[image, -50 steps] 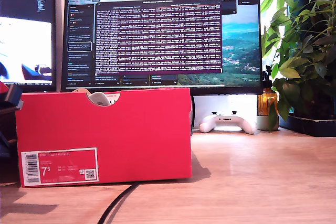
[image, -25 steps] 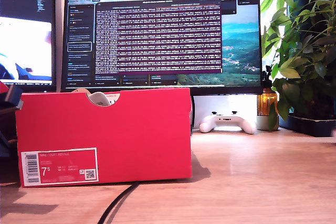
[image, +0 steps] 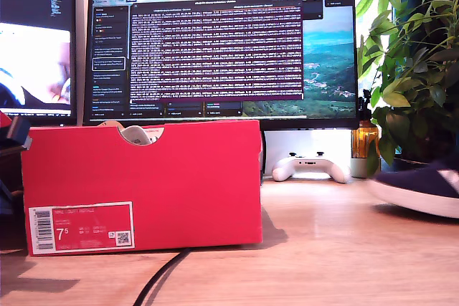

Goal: Pack the blue shoes by picking the first shoe and placing it inside the red shoebox, left side, then picking and rotating the second shoe and placing it in the shoebox

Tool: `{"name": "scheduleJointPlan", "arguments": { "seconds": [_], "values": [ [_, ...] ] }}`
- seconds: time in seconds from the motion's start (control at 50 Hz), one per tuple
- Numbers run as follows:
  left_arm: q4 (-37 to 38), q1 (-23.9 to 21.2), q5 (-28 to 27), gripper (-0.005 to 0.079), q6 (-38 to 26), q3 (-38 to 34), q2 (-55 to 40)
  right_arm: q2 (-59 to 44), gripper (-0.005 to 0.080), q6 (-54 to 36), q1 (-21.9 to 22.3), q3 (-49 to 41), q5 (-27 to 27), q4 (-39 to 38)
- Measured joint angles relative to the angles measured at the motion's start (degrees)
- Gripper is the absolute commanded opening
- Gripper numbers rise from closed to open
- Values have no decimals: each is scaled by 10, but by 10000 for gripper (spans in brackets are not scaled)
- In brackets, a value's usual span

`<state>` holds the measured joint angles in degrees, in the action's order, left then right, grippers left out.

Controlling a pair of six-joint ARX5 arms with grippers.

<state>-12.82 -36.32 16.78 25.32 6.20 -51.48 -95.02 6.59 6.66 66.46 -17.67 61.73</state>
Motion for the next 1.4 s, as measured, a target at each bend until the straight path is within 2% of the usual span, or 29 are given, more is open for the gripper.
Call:
{"name": "scheduleJointPlan", "arguments": {
  "seconds": [0.16, 0.22, 0.44, 0.46, 0.5, 0.52, 0.56, 0.58, 0.66, 0.88, 1.06, 1.22, 1.4],
  "values": [
    [0, 0, 0, -20, 0, 0, 0, -1, -13, -128, -54, 36, 22, 12],
    [0, 0, 0, -20, 0, 0, 0, -1, -13, -138, -68, 56, 26, 12],
    [0, 0, 0, -20, 0, 0, 0, -1, -13, -238, -87, 167, 23, 8],
    [0, 0, 0, -20, 0, 0, 0, -1, -13, -282, -89, 176, 23, 7],
    [0, 0, 0, -20, 0, 0, 0, -1, -13, -288, -97, 193, 24, 5],
    [0, 0, 0, -20, 0, 0, 0, -1, -13, -330, -102, 201, 27, 6],
    [0, 0, 0, -20, 0, 0, 0, -1, -13, -336, -116, 216, 33, 5],
    [0, 0, 0, -20, 0, 0, 0, -1, -13, -378, -123, 223, 39, 5],
    [0, 0, 0, -20, 0, 0, 0, -1, -13, -428, -157, 250, 69, -7],
    [0, 0, 0, -20, 0, 0, 0, -1, -13, -530, -243, 322, 167, -101],
    [0, 0, 0, -20, 0, 0, 0, -1, -13, -549, -296, 337, 213, -192],
    [0, 0, 0, -20, 0, 0, 0, -2, -13, -572, -332, 337, 216, -270],
    [0, 0, 0, -20, 0, 0, 0, -21, -13, -574, -346, 337, 218, -337]
  ]
}}
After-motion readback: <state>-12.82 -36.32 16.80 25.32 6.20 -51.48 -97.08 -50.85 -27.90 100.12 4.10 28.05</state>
